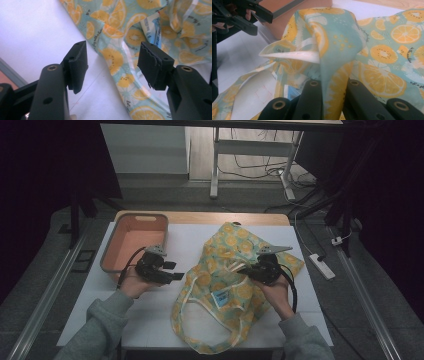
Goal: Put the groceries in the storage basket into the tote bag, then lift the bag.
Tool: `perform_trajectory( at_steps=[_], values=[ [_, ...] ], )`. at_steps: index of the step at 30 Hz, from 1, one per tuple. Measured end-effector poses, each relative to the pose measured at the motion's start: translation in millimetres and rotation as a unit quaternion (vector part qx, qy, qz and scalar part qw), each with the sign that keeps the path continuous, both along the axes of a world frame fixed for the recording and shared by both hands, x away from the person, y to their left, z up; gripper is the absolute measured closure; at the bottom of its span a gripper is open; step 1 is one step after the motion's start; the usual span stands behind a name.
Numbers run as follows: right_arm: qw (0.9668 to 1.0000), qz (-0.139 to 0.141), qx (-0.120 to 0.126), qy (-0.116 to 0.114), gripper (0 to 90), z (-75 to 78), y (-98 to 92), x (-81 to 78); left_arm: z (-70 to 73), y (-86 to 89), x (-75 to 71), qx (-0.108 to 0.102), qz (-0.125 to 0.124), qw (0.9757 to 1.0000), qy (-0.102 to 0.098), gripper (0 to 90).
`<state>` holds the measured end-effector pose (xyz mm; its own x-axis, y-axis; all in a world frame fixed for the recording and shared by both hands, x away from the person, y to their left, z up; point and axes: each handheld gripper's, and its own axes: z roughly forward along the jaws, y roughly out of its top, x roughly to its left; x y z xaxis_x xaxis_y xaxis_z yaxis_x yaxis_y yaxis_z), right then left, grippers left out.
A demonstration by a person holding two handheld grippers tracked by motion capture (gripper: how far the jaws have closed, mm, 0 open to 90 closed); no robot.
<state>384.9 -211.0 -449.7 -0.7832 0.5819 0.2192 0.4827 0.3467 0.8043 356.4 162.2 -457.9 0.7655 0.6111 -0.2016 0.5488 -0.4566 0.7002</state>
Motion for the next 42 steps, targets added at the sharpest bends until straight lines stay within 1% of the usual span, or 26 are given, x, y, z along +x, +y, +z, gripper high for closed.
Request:
perform_trajectory(
  at_steps=[4, 9, 11, 14, 17, 19, 21, 23, 25, 26, 27, 28, 29, 31, 32, 33, 34, 36, 37, 38, 40, 41, 42],
  values=[
    [1.0, 0.0, -0.001, -0.001, 87.5, 0.2, -0.9, -0.8, -1.0, -6.1, 0.3, 0.01, -0.002, 0.9999, -0.004, 38.1],
    [1.0, -0.003, -0.001, -0.002, 87.5, 0.5, -3.3, -1.2, -4.3, -15.5, 3.1, 0.025, -0.003, 0.9997, -0.003, 35.3],
    [1.0, -0.005, -0.001, -0.002, 87.6, 0.8, -4.2, -1.3, -4.0, -21.2, 3.2, 0.037, -0.002, 0.9993, -0.008, 33.7],
    [1.0, -0.006, -0.001, -0.003, 87.5, 1.8, -5.6, -2.1, -2.9, -30.5, 4.0, 0.049, -0.008, 0.9987, -0.013, 31.0],
    [1.0, -0.008, 0.0, -0.004, 87.5, 2.8, -7.2, -2.8, -3.5, -44.9, 5.7, 0.066, -0.016, 0.9976, -0.017, 29.7],
    [0.9999, -0.009, 0.001, -0.005, 87.6, 3.2, -8.5, -2.8, -6.4, -55.2, 6.7, 0.076, -0.021, 0.9968, -0.017, 28.7],
    [0.9999, -0.01, 0.0, -0.004, 87.6, 3.4, -9.4, -2.6, -11.3, -63.4, 8.3, 0.086, -0.029, 0.9958, -0.012, 28.5],
    [0.9999, -0.011, 0.001, -0.003, 87.5, 2.9, -10.2, -2.2, -17.1, -69.1, 11.4, 0.097, -0.029, 0.9948, -0.007, 27.8],
    [0.9999, -0.012, 0.001, -0.001, 87.5, 2.1, -10.5, -1.8, -21.6, -73.4, 13.9, 0.107, -0.02, 0.994, -0.01, 27.8],
    [0.9999, -0.012, 0.0, -0.001, 87.5, 1.8, -10.7, -1.6, -23.1, -75.0, 15.1, 0.111, -0.014, 0.9937, -0.012, 29.0],
    [0.9999, -0.012, -0.001, -0.001, 87.5, 1.7, -11.0, -1.6, -24.5, -76.0, 16.7, 0.109, -0.009, 0.9939, -0.013, 31.7],
    [0.9999, -0.012, 0.0, 0.0, 87.5, 1.6, -11.2, -1.6, -25.4, -76.2, 18.6, 0.108, -0.009, 0.9941, -0.012, 36.3],
    [0.9999, -0.012, -0.001, 0.0, 87.5, 1.6, -11.5, -1.5, -26.3, -76.2, 19.8, 0.104, -0.009, 0.9944, -0.011, 46.4],
    [0.9999, -0.012, -0.001, 0.003, 85.7, 1.3, -12.3, -1.1, -26.2, -73.7, 20.6, 0.096, -0.017, 0.9952, -0.006, 68.0],
    [0.9999, -0.01, -0.004, 0.007, 82.6, 1.2, -12.6, -1.3, -24.8, -71.3, 20.5, 0.085, -0.02, 0.9962, 0.0, 78.4],
    [0.9999, -0.009, -0.01, 0.009, 78.5, 1.3, -12.4, -2.3, -22.6, -68.4, 19.8, 0.075, -0.021, 0.997, 0.004, 82.9],
    [0.9997, -0.009, -0.02, 0.007, 72.3, 1.7, -12.2, -4.1, -19.6, -65.5, 18.2, 0.071, -0.023, 0.9972, 0.004, 85.7],
    [0.9994, -0.014, -0.03, -0.002, 53.0, 3.3, -11.6, -10.0, -14.2, -59.2, 14.3, 0.067, -0.026, 0.9974, -0.001, 87.5],
    [0.9995, -0.014, -0.029, -0.006, 45.7, 5.1, -11.7, -13.8, -12.0, -54.7, 12.7, 0.061, -0.029, 0.9977, 0.001, 87.8],
    [0.9995, -0.012, -0.024, -0.016, 39.5, 8.5, -12.2, -20.9, -11.2, -52.1, 12.2, 0.055, -0.03, 0.998, 0.004, 87.9],
    [0.9992, -0.011, -0.019, -0.033, 31.5, 14.9, -12.5, -33.0, -10.6, -44.9, 11.7, 0.044, -0.029, 0.9985, 0.012, 88.0],
    [0.999, -0.009, -0.016, -0.039, 29.2, 18.6, -13.3, -39.9, -11.4, -40.8, 11.8, 0.043, -0.028, 0.9986, 0.015, 88.0],
    [0.9991, -0.005, -0.008, -0.042, 27.6, 22.7, -15.6, -48.4, -12.2, -38.5, 12.0, 0.04, -0.027, 0.9987, 0.018, 88.0]
  ],
)
